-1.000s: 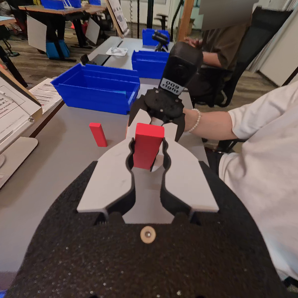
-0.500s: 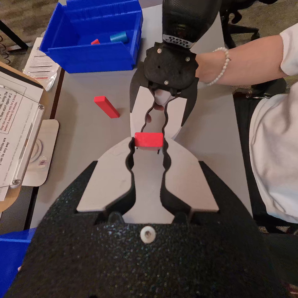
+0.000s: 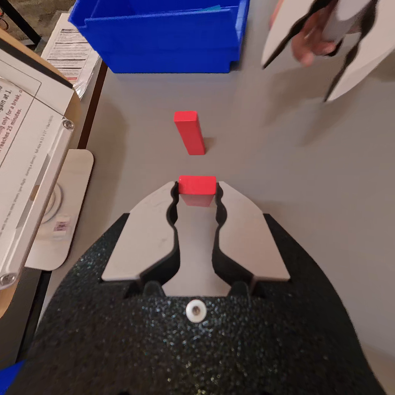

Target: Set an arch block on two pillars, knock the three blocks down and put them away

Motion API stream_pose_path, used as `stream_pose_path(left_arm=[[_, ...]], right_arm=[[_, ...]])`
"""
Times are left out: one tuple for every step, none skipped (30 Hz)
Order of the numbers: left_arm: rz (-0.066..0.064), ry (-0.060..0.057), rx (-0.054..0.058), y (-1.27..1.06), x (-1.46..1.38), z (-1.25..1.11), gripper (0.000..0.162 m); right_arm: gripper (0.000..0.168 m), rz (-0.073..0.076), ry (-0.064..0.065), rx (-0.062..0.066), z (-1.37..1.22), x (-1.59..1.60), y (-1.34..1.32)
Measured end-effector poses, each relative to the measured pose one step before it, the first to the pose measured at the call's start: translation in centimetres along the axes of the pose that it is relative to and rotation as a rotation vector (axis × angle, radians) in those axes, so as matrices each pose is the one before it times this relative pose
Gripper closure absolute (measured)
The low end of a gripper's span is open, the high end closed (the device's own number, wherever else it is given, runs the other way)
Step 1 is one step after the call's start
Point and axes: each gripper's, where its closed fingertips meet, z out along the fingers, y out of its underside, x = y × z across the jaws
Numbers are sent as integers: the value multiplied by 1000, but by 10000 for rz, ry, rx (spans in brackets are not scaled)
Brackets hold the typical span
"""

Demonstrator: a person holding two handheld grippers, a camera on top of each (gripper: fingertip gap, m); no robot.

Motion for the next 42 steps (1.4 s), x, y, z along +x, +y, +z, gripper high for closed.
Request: stream_pose_path(left_arm=[[-82, 21, -7, 224, -716, 934, 130], [-143, 66, 8, 178, -580, 878, 130], [-198, 128, 64, 73, -389, 812, 130], [-217, 164, 52, 49, -241, 736, 130], [-188, 109, -18, 79, -215, 646, 130], [-92, -1, -69, 79, -226, 564, 130], [16, 9, -80, 43, -129, 502, 130], [29, 72, -72, -22, 9, 439, 130], [-3, 40, -62, -82, -25, 359, 130], [9, 24, -48, -104, -4, 293, 130], [23, 53, -41, -98, 44, 235, 130], [6, 25, -68, -31, 4, 224, 130], [5, -29, -113, 66, -79, 207, 130], [42, 18, -98, 70, -29, 189, 130], [19, 20, -37, 14, -16, 165, 130], [-41, 7, -2, -19, -49, 138, 130], [-60, 103, -10, -3, 89, 139, 130], [-55, 120, -39, 59, 117, 148, 130], [-25, 0, -84, 146, -39, 143, 130], [20, -22, -90, 166, -66, 111, 130], [-12, 4, 2, 35, -29, 77, 130], [-52, -2, 22, -23, -40, 54, 130], [-27, 10, 1, 3, -38, 25, 130], [-5, 28, -14, -17, -24, 24, 130], [-15, 32, -29, -18, -19, 19, 130], [-29, 28, -33, -33, -26, 35, 130], [-13, 36, -28, -29, -13, 41, 130], [15, 42, -35, -39, 11, 40, 130], [21, 28, -56, -21, -6, 32, 130], [16, 17, -52, -27, -13, 22, 130], [41, 20, -38, -27, 7, 42, 130], [69, 10, -42, -11, 17, 15, 130], [53, 12, -38, 1, 8, 3, 130], [48, 12, -30, 7, 27, 7, 130], [68, -8, -30, 17, 6, -2, 130], [43, -9, -26, 28, -2, -14, 130], [27, 0, -12, 16, 2, -9, 130], [30, 1, -5, 13, 6, -10, 130], [2, -12, -7, 26, -22, -6, 130], [-18, -16, -10, 13, -9, -7, 130], [2, -21, -3, 4, -6, -3, 130], [21, -40, 13, -16, -19, -6, 130]], right_arm=[[105, 122, 60, 26, -465, 319, 417], [105, 83, 73, 52, -393, 292, 350], [105, 60, 81, 62, -348, 279, 325], [105, 80, 69, 46, -275, 243, 328], [105, 93, 46, 48, -233, 190, 297], [106, 54, 19, 68, -157, 174, 260], [106, 20, -18, 15, -57, 168, 261], [106, 48, -15, -100, -39, 184, 303], [105, 37, -9, -102, -59, 148, 241], [105, -6, 26, -16, -80, 134, 103], [105, -8, 61, 58, -96, 150, -9], [105, 20, -24, 41, -80, 26, -5], [105, 38, -57, 1, -79, -24, 39], [105, 21, -4, -2, -88, 44, 33], [105, -4, 50, 11, -93, 106, -4], [105, 3, 27, 23, -89, 67, -9], [105, 29, -14, 20, -57, 14, -12], [105, 32, -17, 17, -47, 4, -12], [105, 3, -10, -1, -26, 0, 30], [105, -5, 12, -28, -10, 38, 76], [105, 4, 21, -41, 7, 35, 87], [105, 1, -31, -41, 14, -41, 94], [105, -13, -54, -35, 18, -89, 62], [105, -23, -10, -25, 26, -33, 37], [105, -27, 16, -24, 24, 4, 27], [105, -14, -20, -22, 29, -29, 35], [105, -2, -36, -10, 29, -64, 21], [105, -17, -12, -3, 22, -25, 5], [105, -25, 12, -10, 17, 12, 14], [105, -16, -5, -20, 10, -17, 26], [105, -13, -30, -9, 18, -52, 13], [105, -19, -25, -7, 5, -52, 24], [105, -13, 1, -27, 8, -12, 45], [105, -11, -2, -27, 13, -12, 34], [105, -8, -19, -5, 17, -32, 9], [105, 6, -31, 6, 22, -57, -15], [105, 3, -15, 0, 29, -31, 1], [105, -5, -1, -11, 21, -6, 15], [105, -10, -6, -16, 24, -19, 29], [105, -7, -17, -14, 23, -34, 17], [105, -8, -21, -13, 13, -43, 8], [105, -14, 3, -4, 10, -12, -1]])
